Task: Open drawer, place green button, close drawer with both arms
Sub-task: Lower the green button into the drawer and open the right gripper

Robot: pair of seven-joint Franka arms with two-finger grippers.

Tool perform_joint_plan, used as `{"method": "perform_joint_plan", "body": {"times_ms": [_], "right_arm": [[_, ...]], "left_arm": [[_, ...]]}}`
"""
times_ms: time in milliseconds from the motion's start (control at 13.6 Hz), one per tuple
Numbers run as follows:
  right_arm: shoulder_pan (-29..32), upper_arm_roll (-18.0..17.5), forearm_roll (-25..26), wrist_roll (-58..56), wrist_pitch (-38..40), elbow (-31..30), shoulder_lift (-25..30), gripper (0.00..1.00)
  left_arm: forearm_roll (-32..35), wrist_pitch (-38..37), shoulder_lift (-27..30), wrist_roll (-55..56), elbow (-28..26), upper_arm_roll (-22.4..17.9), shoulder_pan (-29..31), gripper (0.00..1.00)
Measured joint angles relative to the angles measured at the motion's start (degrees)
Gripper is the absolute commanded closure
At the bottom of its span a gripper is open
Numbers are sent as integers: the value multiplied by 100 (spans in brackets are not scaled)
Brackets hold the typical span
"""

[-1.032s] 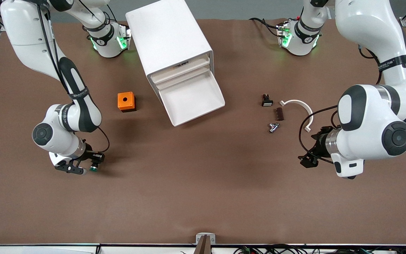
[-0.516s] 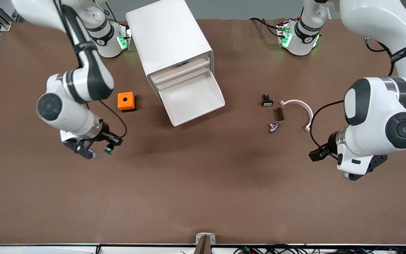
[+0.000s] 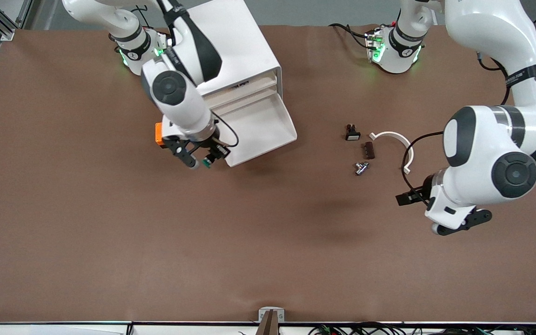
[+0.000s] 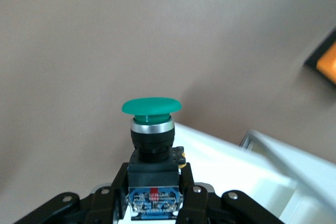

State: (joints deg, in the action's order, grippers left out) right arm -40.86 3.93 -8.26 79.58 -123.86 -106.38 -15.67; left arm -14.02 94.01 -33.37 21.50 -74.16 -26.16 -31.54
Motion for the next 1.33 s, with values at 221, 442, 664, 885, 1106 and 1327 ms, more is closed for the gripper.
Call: {"method": "perform_joint_plan", "body": {"times_ms": [221, 442, 664, 885, 1106, 1327], "right_arm": [[-526, 2, -2, 1220, -360, -67, -110, 100], [-793, 6, -2, 1638, -677, -92, -415, 100], [-818, 21, -2, 1673, -808, -94, -681, 100], [-853, 22, -2, 1776, -812, -95, -811, 100], [-917, 22, -2, 1873, -812, -95, -874, 100], [-982, 22, -2, 2063, -810, -95, -877, 100]], "left_arm": [[0, 19, 4, -5, -121, 237, 0, 0], [0, 40, 12, -7, -199, 501, -2, 0], [0, 181, 30, -9, -329, 716, -7, 0], [1, 549, 151, -15, -632, 833, -6, 0], [1, 918, 255, -23, -1022, 913, -66, 0], [2, 1163, 256, -23, -1259, 933, -186, 0]]}}
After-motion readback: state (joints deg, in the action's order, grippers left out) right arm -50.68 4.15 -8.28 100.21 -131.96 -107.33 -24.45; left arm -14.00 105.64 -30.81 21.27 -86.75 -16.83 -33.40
